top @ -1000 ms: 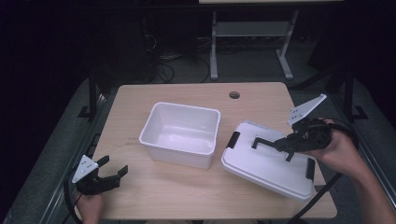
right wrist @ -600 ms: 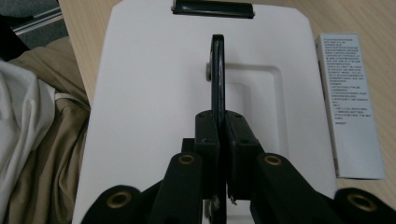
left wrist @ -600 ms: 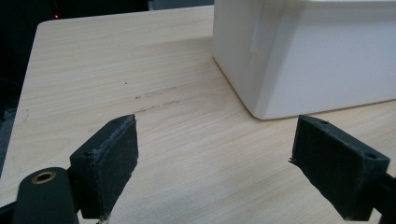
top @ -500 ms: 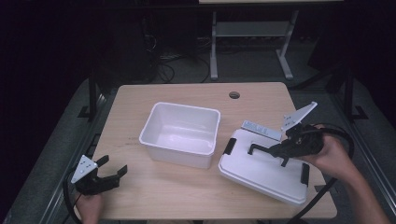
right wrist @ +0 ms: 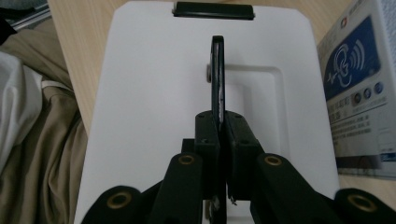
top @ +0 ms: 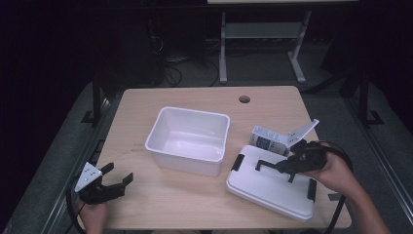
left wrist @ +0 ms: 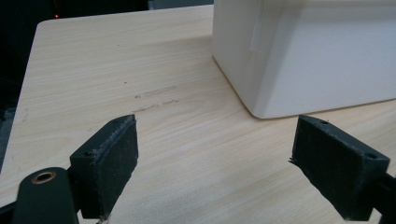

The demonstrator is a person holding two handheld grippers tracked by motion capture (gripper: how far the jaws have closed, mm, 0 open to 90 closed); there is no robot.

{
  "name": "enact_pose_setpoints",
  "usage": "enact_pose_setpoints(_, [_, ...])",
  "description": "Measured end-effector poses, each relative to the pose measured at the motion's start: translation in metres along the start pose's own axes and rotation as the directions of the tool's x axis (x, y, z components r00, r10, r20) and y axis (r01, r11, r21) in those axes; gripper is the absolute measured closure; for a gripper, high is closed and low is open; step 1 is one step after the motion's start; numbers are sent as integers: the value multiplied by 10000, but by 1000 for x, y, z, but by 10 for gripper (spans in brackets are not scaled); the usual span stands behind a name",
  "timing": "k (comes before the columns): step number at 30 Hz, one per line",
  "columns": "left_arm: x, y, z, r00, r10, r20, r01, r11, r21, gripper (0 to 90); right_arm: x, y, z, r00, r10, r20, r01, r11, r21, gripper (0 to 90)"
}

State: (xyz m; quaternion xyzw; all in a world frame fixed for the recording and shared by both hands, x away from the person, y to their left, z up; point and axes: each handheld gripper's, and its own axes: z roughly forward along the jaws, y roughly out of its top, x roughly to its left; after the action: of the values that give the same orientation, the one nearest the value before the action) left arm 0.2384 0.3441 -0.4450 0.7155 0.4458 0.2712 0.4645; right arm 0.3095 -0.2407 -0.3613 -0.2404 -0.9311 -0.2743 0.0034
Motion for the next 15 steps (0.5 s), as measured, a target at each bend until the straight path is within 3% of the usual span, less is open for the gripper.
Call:
enact_pose_setpoints(3, [0, 0, 0, 10000, 7, 3, -7, 10000, 6, 136, -2, -6, 10, 9998, 87, -182, -86, 10000, 31, 845])
enact_pose_setpoints(15, [0, 1, -1, 10000, -21, 26, 21, 10000, -72, 136, -4, -10, 28, 9998, 137, -153, -136, 9999, 66, 845])
